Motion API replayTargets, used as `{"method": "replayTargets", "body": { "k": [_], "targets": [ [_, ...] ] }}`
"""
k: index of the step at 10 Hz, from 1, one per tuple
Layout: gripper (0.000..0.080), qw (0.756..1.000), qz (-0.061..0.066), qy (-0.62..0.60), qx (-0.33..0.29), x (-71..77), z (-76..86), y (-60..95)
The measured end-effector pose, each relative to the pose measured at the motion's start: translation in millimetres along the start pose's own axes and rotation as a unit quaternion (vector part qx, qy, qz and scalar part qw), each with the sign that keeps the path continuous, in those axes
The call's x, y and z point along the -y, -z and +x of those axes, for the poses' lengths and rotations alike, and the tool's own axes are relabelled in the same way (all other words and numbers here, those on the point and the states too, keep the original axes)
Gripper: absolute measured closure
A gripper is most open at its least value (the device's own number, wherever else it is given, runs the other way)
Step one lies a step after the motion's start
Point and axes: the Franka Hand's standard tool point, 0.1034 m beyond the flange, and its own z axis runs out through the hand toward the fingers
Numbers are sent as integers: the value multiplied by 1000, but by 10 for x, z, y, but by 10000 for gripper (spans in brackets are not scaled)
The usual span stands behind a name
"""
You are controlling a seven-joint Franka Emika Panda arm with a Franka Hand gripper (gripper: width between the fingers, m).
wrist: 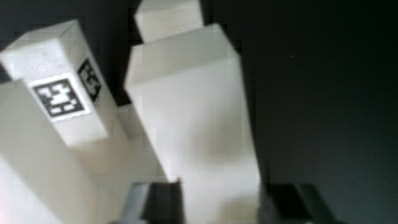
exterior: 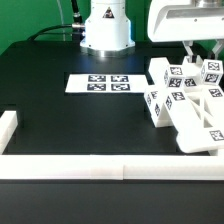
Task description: Assemble chair
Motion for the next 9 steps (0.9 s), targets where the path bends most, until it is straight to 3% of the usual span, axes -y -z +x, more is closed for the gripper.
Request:
{"method": "replayTargets", "body": {
  "k": [1,3,9],
  "targets": [
    [753,1000,0,0,0,0,0,0],
    [789,1000,0,0,0,0,0,0],
    [798,1000,1,-7,-2,-76,16,-4]
  ]
}}
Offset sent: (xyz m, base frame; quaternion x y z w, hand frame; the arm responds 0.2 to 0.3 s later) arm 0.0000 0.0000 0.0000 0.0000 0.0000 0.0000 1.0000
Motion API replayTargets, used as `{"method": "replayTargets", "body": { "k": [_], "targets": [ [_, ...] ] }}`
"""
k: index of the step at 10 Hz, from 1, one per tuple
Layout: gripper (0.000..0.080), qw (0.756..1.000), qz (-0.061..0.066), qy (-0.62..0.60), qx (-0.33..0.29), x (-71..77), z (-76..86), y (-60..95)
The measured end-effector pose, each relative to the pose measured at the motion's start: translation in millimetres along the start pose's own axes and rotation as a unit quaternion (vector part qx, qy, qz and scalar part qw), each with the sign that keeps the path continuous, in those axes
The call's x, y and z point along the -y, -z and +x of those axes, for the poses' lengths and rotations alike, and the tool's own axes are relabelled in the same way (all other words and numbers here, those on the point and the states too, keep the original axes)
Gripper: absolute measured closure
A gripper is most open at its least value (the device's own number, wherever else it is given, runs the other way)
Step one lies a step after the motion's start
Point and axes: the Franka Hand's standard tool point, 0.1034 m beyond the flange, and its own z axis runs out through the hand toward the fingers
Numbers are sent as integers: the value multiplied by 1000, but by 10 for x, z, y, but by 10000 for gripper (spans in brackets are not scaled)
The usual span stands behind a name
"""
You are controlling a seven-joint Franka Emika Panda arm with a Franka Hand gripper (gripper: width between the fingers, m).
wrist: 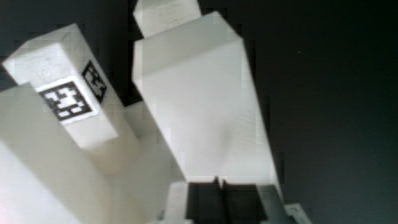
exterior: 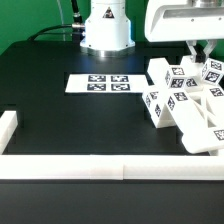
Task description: Assemble chair
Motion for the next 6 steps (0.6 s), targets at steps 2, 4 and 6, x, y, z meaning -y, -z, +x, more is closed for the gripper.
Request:
{"method": "replayTargets", "body": {
  "k": [2,4,6],
  "targets": [
    [798,1000,-1,-1,-4,-27,-24,-46],
    [798,1000,-2,-1,-7,-46,-64,-99],
    [798,1000,-4,0,-15,-50,-135,-171]
  ]
}}
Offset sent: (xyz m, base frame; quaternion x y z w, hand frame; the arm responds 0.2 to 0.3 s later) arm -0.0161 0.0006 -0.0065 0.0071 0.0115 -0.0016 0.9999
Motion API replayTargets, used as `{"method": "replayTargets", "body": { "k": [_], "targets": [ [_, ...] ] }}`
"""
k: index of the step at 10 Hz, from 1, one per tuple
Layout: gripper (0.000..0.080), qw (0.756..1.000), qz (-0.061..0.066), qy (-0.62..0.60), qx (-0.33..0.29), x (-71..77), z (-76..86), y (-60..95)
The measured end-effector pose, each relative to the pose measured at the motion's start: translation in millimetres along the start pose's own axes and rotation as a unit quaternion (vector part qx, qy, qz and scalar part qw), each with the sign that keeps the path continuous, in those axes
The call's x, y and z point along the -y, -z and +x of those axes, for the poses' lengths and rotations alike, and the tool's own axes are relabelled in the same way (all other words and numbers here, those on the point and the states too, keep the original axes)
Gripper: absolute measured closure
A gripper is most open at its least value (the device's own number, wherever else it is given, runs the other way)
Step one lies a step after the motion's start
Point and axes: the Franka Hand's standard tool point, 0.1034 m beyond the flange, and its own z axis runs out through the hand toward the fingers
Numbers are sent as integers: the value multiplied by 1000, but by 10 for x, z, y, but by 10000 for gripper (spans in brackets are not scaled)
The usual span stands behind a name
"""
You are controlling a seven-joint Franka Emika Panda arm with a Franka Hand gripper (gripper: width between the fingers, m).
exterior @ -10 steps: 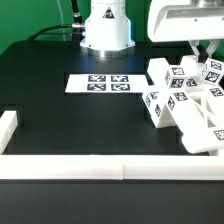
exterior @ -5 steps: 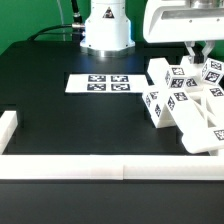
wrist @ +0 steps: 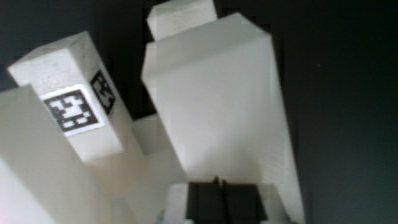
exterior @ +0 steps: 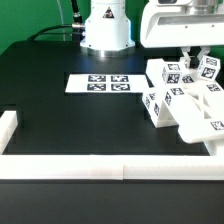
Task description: Assemble chair
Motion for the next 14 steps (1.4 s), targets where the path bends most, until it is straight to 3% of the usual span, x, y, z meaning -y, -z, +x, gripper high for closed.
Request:
{"method": "replayTargets", "body": {
  "k": [2,8,9,10,11,12,13,14],
  "targets": [
    [798,1000,0,1,-1,-9,-55,-27],
    [769,1000,1,-3,-4,26,-16,10],
    [585,1000,1,-3,-4,25,-16,9],
    [585,1000,1,-3,-4,24,-15,9],
    [385,1000,2,-3,-5,23,-15,7],
    [250,1000,1,-3,-6,10,-35,-13],
    [250,1000,0,-3,-8,-15,-66,-48],
    [171,1000,-1,-3,-9,-42,-100,-85]
  ]
}}
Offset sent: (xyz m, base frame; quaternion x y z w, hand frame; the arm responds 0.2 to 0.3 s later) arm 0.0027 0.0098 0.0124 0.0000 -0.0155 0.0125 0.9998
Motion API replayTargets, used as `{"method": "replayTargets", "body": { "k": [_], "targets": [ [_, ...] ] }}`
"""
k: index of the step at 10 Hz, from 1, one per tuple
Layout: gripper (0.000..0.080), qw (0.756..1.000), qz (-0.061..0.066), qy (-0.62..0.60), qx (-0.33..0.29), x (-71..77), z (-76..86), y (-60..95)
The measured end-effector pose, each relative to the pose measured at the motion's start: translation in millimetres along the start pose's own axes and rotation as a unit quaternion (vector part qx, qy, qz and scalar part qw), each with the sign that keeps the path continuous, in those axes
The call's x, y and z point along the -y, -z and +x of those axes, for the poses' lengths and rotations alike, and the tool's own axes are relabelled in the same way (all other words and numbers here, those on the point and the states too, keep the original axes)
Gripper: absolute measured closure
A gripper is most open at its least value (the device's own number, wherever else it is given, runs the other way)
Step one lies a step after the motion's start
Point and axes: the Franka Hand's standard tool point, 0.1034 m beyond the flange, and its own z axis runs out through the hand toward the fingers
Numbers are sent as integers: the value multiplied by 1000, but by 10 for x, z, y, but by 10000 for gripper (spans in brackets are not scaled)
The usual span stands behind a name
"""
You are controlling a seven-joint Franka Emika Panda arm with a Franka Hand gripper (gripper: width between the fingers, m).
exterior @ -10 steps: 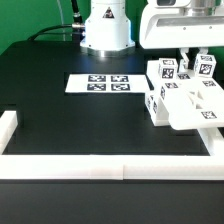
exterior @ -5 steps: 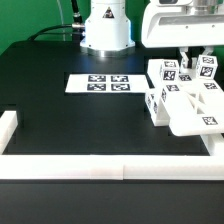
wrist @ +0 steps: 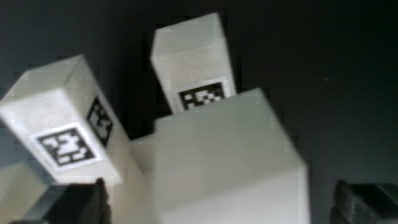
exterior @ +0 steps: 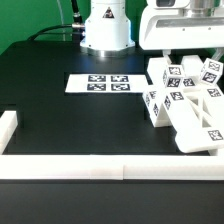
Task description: Assemble chair
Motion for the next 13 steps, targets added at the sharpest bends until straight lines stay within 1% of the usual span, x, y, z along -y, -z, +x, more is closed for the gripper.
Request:
{"method": "replayTargets", "body": {
  "k": [2,3,5,8,10,11,12,13],
  "targets": [
    [156,1000,-2,1,2,-45,-41,-38],
    [151,1000,-2,0,3,-40,-41,-30],
    [150,1000,0,1,2,-36,-43,19],
    [150,1000,4,1,0,-56,-92,111],
    [150,1000,9,4,-1,-148,-120,236],
    [150,1000,11,3,-2,-204,-102,275],
    [150,1000,11,1,0,-252,-94,299],
    [150,1000,11,2,1,-244,-100,285]
  ]
}}
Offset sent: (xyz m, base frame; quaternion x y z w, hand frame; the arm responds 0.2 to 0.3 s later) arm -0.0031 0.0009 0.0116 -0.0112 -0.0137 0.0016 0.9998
